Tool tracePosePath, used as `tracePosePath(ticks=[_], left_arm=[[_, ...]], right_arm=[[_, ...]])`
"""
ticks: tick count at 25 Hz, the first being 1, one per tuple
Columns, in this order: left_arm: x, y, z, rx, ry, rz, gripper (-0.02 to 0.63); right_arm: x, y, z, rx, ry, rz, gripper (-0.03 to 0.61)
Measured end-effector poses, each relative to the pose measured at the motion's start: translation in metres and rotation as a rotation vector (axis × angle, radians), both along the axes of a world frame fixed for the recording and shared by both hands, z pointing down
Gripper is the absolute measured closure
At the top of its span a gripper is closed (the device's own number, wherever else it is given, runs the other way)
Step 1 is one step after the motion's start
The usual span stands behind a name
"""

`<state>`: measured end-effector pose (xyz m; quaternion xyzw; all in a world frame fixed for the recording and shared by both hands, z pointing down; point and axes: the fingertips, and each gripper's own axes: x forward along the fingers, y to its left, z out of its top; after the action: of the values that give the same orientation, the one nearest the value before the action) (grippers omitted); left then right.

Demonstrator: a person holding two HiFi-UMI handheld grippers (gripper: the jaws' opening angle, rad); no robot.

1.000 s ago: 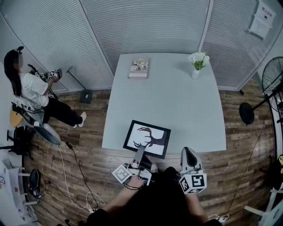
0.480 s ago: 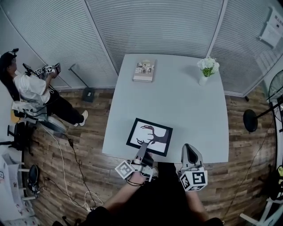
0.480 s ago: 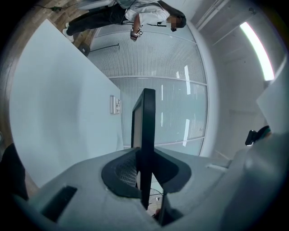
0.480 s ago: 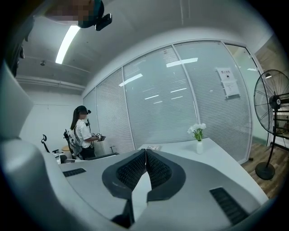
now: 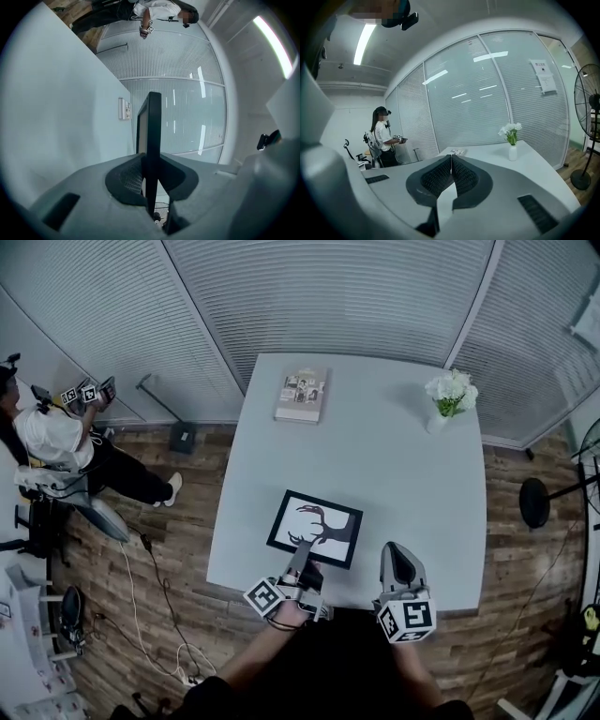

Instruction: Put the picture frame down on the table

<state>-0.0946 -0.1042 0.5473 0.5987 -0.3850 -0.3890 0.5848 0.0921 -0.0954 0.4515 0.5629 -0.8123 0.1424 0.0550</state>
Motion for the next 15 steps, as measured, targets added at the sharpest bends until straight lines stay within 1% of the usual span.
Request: tracePosePath(ticks=[6, 12, 15], left_arm=[[0.009, -0.033, 0.025, -0.037, -0.013, 0.003, 0.548], [0.01, -0.052, 0.052, -0.106, -0.029, 0.007, 0.548], [0.01, -0.06, 0.064, -0.128, -0.025, 0.001, 0.548]], right_arm=[[-0.001, -0.037, 0.021, -0.048, 0.0, -0.028, 0.565], [-0.012, -0.064, 0.039, -0.094, -0.005, -0.058, 0.565], [-0.016, -0.074, 0.047, -0.113, -0.009, -0.071, 0.565]])
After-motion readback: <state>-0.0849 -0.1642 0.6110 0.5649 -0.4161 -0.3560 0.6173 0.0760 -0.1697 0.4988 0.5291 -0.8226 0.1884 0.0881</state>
